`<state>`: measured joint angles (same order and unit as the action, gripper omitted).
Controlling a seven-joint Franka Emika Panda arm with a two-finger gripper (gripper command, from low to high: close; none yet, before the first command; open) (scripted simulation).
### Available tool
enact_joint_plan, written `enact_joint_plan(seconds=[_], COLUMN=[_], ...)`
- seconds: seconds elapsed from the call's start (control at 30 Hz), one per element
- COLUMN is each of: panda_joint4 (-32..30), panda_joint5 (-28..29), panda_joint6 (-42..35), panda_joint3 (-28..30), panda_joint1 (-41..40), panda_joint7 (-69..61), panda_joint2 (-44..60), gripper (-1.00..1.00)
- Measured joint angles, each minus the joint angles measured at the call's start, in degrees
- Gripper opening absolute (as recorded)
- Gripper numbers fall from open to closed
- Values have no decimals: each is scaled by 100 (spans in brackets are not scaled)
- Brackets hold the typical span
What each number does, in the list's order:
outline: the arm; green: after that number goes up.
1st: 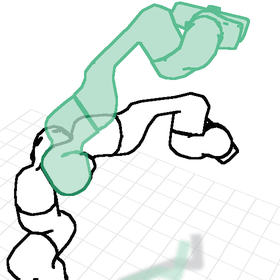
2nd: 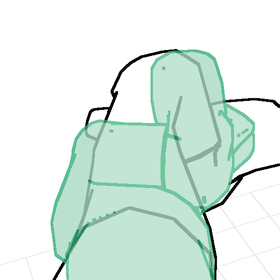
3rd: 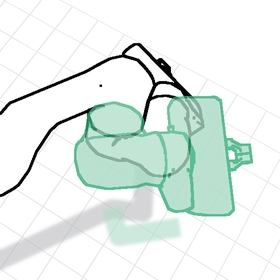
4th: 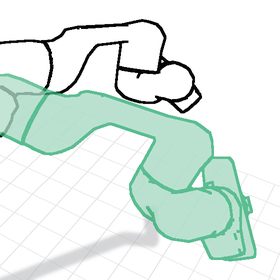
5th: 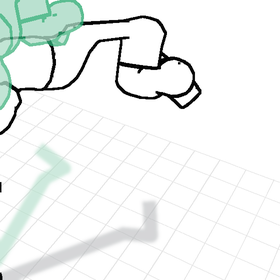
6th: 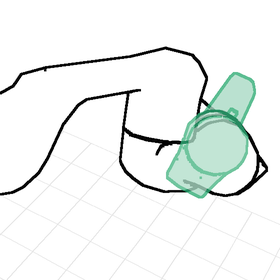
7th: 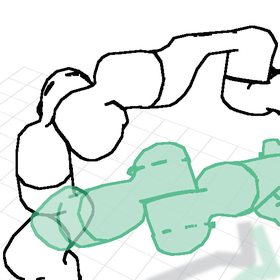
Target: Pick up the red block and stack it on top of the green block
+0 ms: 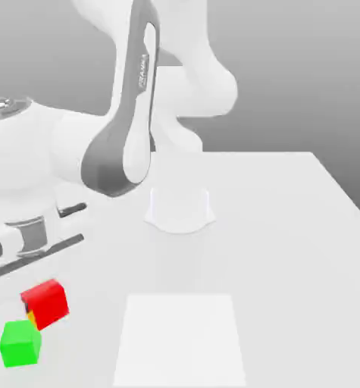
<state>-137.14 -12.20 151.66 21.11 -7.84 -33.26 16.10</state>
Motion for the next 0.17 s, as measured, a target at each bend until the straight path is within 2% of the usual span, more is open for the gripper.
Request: enact_joint_plan(seconds=[0.03,0.07,0.17], panda_joint4=[31,49,49], panda_joint5=[-148,-257,-257], panda_joint6=[158,265,264], panda_joint3=[-117,-185,-185], panda_joint1=[-140,-214,-214], panda_joint7=[-127,-216,-216], panda_joint2=[203,338,338], gripper=[-100,100,100])
